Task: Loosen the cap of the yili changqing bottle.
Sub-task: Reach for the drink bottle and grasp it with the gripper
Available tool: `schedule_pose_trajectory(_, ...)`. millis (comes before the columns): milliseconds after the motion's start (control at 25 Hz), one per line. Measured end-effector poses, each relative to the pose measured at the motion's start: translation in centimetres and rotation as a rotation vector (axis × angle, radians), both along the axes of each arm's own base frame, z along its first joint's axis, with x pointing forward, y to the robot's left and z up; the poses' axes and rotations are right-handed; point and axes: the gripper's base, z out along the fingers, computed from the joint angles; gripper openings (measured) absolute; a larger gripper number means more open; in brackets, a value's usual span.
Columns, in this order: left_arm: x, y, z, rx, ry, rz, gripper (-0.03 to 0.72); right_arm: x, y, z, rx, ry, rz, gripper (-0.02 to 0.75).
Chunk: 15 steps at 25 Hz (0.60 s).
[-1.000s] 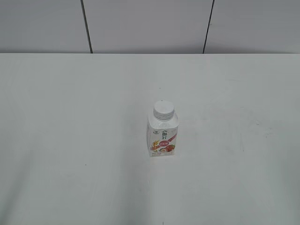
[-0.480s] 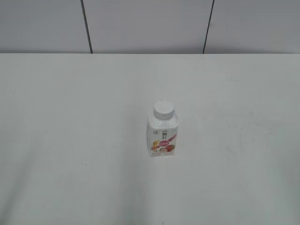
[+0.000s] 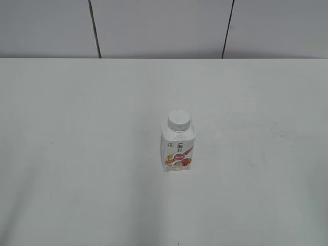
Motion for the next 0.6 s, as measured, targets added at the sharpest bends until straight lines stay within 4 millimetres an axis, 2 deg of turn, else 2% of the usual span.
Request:
schedule_pose_trajectory(320,0.0,0.0,0.3,-0.005,-0.020,-0.001,0.533,0.0,0.0,0.0,0.000,0.000,0.000,0.592)
schedule_pose_trajectory(600,1.0,0.5,2.6,-0.007,-0.323,0.063,0.533,0.0,0.0,0.0,0.000,0.000,0.000,0.592)
